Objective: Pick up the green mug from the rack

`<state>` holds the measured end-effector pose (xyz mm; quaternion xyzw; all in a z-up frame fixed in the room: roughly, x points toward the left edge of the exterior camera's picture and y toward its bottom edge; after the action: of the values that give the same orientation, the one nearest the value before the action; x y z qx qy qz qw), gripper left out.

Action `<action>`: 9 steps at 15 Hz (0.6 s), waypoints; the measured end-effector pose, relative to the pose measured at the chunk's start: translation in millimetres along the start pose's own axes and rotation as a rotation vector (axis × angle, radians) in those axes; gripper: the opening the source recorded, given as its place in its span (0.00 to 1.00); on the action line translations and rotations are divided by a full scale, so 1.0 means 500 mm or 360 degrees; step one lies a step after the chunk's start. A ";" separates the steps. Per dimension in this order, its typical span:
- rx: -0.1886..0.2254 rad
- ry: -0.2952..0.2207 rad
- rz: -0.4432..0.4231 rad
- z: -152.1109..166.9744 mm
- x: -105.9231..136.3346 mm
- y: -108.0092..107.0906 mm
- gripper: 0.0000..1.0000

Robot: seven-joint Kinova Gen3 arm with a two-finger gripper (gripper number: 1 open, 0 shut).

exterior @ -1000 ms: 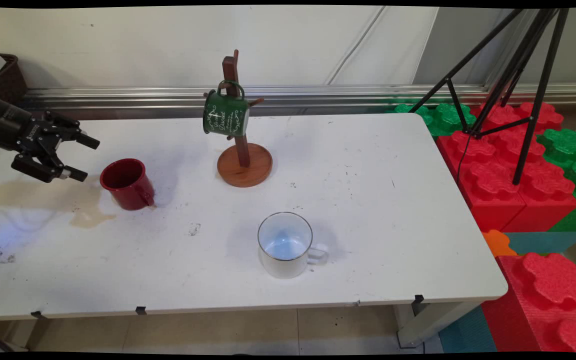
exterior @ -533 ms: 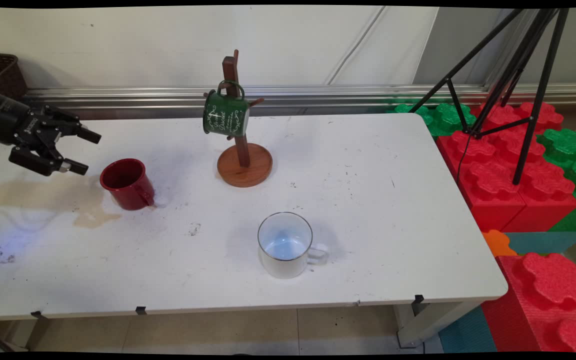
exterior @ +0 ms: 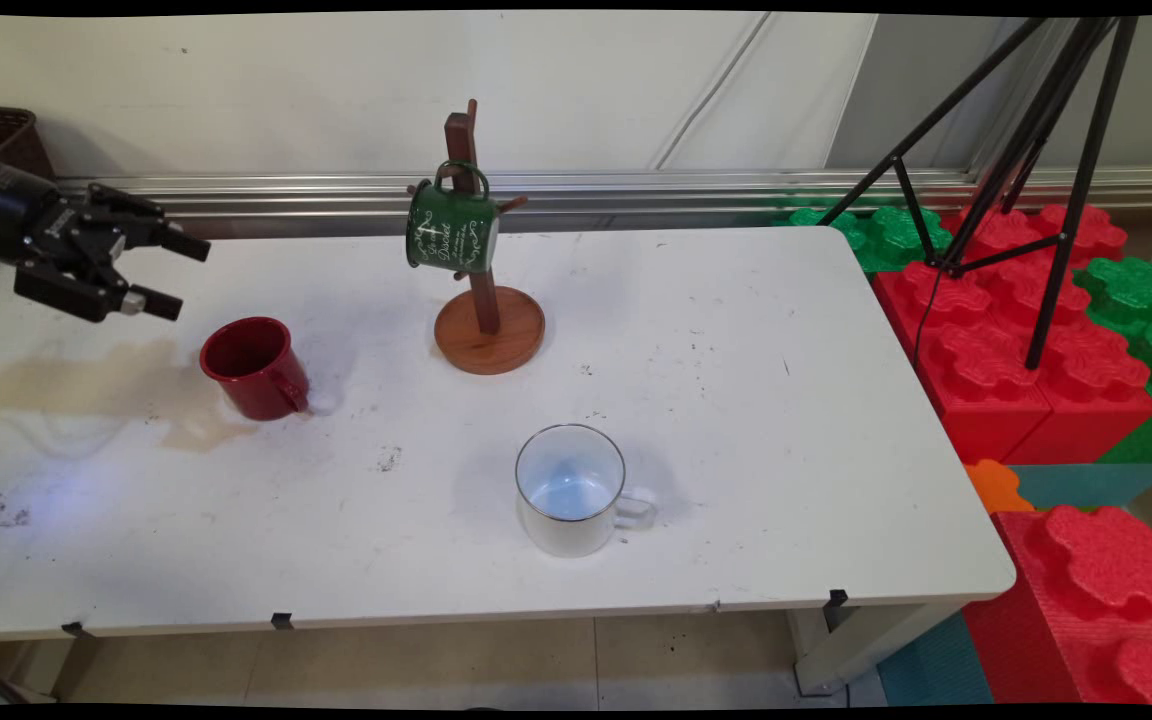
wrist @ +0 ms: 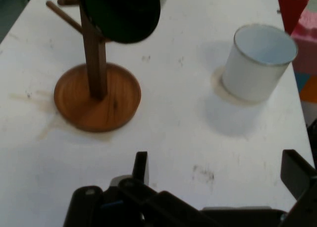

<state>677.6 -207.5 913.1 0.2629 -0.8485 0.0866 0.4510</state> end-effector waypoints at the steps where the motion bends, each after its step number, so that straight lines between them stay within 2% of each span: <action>1: -0.0003 0.0022 -0.0007 0.001 0.005 -0.001 1.00; 9: -0.0005 0.0194 -0.0062 0.021 0.044 -0.017 1.00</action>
<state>664.6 -226.6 924.0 0.2730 -0.8143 0.0922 0.5038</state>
